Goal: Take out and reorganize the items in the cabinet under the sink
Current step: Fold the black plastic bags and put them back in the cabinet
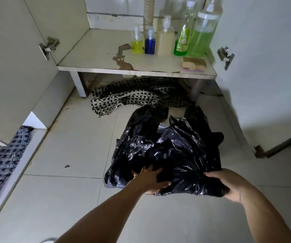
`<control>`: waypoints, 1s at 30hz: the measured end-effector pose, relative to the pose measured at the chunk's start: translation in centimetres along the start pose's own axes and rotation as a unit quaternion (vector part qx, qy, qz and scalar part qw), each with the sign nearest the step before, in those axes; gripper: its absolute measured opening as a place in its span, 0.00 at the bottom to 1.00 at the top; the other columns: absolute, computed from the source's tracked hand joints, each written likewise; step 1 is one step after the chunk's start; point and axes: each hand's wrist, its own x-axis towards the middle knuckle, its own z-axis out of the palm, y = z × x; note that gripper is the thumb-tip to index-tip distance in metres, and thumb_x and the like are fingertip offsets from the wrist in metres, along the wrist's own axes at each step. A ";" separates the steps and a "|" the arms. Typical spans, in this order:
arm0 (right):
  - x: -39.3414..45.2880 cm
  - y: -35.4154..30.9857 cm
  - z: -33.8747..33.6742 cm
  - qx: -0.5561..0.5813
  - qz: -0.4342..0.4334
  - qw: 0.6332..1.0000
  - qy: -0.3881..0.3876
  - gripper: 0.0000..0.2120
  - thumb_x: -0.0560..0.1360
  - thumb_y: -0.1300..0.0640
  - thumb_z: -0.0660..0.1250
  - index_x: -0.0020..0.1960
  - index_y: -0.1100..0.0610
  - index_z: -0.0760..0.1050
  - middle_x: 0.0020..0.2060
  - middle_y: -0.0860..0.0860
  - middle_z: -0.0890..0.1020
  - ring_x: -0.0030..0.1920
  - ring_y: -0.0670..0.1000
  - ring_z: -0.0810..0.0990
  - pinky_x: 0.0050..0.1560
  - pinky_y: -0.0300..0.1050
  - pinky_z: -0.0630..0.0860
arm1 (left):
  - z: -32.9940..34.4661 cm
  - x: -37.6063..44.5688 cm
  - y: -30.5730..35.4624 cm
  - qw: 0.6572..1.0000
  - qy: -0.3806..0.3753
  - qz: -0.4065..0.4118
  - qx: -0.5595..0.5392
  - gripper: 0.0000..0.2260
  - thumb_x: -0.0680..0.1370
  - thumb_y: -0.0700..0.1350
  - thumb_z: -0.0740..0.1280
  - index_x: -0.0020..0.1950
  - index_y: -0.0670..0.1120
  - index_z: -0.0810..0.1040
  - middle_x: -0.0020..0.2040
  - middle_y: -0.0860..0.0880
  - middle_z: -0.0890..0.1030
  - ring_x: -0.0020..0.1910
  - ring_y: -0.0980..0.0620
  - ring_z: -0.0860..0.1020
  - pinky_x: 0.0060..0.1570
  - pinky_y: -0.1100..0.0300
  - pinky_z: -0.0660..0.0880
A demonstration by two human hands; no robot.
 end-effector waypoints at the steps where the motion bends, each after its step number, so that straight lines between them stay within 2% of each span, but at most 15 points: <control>1: -0.8 -0.2 -0.6 -0.007 0.001 1.000 0.011 0.13 0.74 0.66 0.67 0.57 0.66 0.76 0.49 0.64 0.84 0.50 0.61 0.83 0.48 0.52 0.79 | 0.1 -0.6 0.7 1.000 -0.009 0.000 -0.005 0.36 0.73 0.72 0.53 0.77 0.61 0.50 0.79 0.47 0.48 0.77 0.40 0.47 0.68 0.27 0.44; 4: -2.7 -1.4 -2.1 -0.031 -0.009 0.997 0.063 0.10 0.73 0.66 0.68 0.54 0.68 0.76 0.45 0.64 0.83 0.44 0.60 0.82 0.41 0.49 0.77 | -0.1 -2.1 2.8 1.000 -0.001 -0.012 -0.022 0.35 0.73 0.72 0.53 0.76 0.60 0.53 0.78 0.47 0.53 0.76 0.40 0.53 0.68 0.28 0.51; 7: -3.2 -3.1 -2.6 -0.066 -0.037 0.991 0.107 0.12 0.72 0.65 0.71 0.54 0.69 0.76 0.44 0.65 0.83 0.43 0.60 0.83 0.41 0.49 0.79 | -1.6 -3.4 4.8 0.992 0.123 -0.018 0.019 0.28 0.76 0.67 0.52 0.74 0.57 0.60 0.74 0.46 0.63 0.73 0.42 0.59 0.65 0.28 0.52; 9: -3.2 -4.2 -2.6 -0.097 -0.063 0.985 0.128 0.11 0.70 0.64 0.72 0.51 0.67 0.77 0.43 0.64 0.83 0.40 0.59 0.83 0.41 0.49 0.81 | -2.9 -3.6 5.6 0.968 0.247 0.010 0.044 0.24 0.79 0.63 0.52 0.73 0.57 0.60 0.75 0.47 0.61 0.74 0.44 0.57 0.66 0.32 0.51; 11: -3.1 -4.9 -2.3 -0.136 -0.095 0.976 0.145 0.10 0.70 0.63 0.73 0.50 0.65 0.79 0.42 0.63 0.83 0.41 0.60 0.84 0.47 0.53 0.81 | -4.0 -3.3 5.5 0.948 0.312 0.049 0.026 0.26 0.80 0.62 0.52 0.76 0.57 0.53 0.78 0.48 0.51 0.77 0.46 0.49 0.69 0.33 0.46; 14: -3.3 -5.5 -0.3 -0.190 -0.154 0.954 0.174 0.10 0.69 0.61 0.73 0.49 0.61 0.80 0.42 0.60 0.83 0.45 0.59 0.82 0.51 0.52 0.79 | -4.8 -1.9 4.0 0.965 0.251 0.081 -0.006 0.30 0.78 0.66 0.51 0.77 0.60 0.45 0.79 0.52 0.43 0.78 0.46 0.41 0.69 0.32 0.41; 17: -3.5 -6.5 3.7 -0.236 -0.224 0.925 0.195 0.10 0.67 0.59 0.74 0.48 0.60 0.82 0.40 0.57 0.83 0.47 0.59 0.82 0.50 0.51 0.77 | -3.5 -0.4 1.6 0.984 0.159 0.078 -0.036 0.31 0.76 0.68 0.53 0.77 0.61 0.47 0.79 0.53 0.44 0.78 0.47 0.42 0.69 0.31 0.43; 19: -3.9 -7.2 7.3 -0.289 -0.279 0.895 0.192 0.12 0.67 0.55 0.72 0.49 0.59 0.82 0.40 0.56 0.83 0.49 0.58 0.82 0.47 0.48 0.76 | -2.6 -0.3 0.0 0.985 0.133 0.089 -0.068 0.28 0.77 0.64 0.57 0.75 0.59 0.56 0.78 0.52 0.54 0.77 0.47 0.51 0.70 0.35 0.50; 21: -4.0 -7.3 11.4 -0.372 -0.316 0.852 0.190 0.14 0.69 0.53 0.69 0.53 0.57 0.80 0.45 0.56 0.84 0.51 0.59 0.81 0.48 0.45 0.75 | -2.5 -0.4 -2.0 0.974 0.139 0.099 -0.147 0.19 0.78 0.55 0.62 0.68 0.53 0.72 0.70 0.47 0.71 0.70 0.46 0.67 0.67 0.49 0.64; 23: -4.0 -7.1 14.9 -0.429 -0.343 0.815 0.185 0.12 0.71 0.54 0.66 0.53 0.58 0.76 0.48 0.56 0.82 0.52 0.60 0.80 0.47 0.46 0.75 | -3.5 -1.3 -3.9 0.937 0.148 0.041 -0.313 0.11 0.76 0.49 0.66 0.57 0.48 0.81 0.53 0.44 0.82 0.53 0.47 0.79 0.53 0.57 0.73; 25: -3.6 -6.5 17.9 -0.457 -0.362 0.797 0.157 0.10 0.72 0.55 0.64 0.51 0.59 0.72 0.48 0.56 0.80 0.50 0.60 0.79 0.44 0.47 0.73 | -5.7 -2.7 -6.4 0.850 0.161 -0.035 -0.500 0.07 0.74 0.46 0.66 0.47 0.46 0.83 0.41 0.46 0.81 0.38 0.49 0.78 0.43 0.56 0.72; 26: -3.2 -6.1 19.2 -0.471 -0.366 0.790 0.143 0.10 0.73 0.55 0.64 0.51 0.59 0.72 0.49 0.56 0.79 0.50 0.59 0.79 0.44 0.47 0.72 | -7.0 -3.6 -7.7 0.806 0.175 -0.072 -0.560 0.07 0.75 0.45 0.65 0.45 0.46 0.82 0.38 0.47 0.80 0.35 0.50 0.76 0.39 0.57 0.72; 28: -2.7 -5.1 21.6 -0.520 -0.375 0.756 0.129 0.11 0.75 0.55 0.64 0.55 0.59 0.71 0.53 0.56 0.78 0.54 0.59 0.78 0.49 0.49 0.73 | -9.6 -5.3 -10.3 0.748 0.251 -0.124 -0.602 0.06 0.77 0.45 0.64 0.49 0.45 0.80 0.41 0.47 0.80 0.37 0.51 0.76 0.38 0.58 0.71; 29: -2.5 -4.4 22.7 -0.554 -0.379 0.731 0.127 0.13 0.75 0.55 0.64 0.57 0.60 0.71 0.54 0.57 0.78 0.55 0.59 0.78 0.53 0.50 0.72 | -10.8 -6.0 -11.1 0.733 0.293 -0.137 -0.598 0.09 0.77 0.47 0.65 0.53 0.44 0.79 0.46 0.46 0.80 0.42 0.49 0.77 0.40 0.56 0.71; 30: -2.1 -3.6 23.8 -0.584 -0.381 0.707 0.119 0.14 0.75 0.54 0.64 0.58 0.60 0.71 0.56 0.57 0.78 0.56 0.59 0.77 0.55 0.51 0.72 | -11.9 -6.6 -11.5 0.736 0.311 -0.141 -0.584 0.16 0.76 0.52 0.67 0.60 0.45 0.77 0.54 0.45 0.78 0.50 0.48 0.77 0.44 0.52 0.72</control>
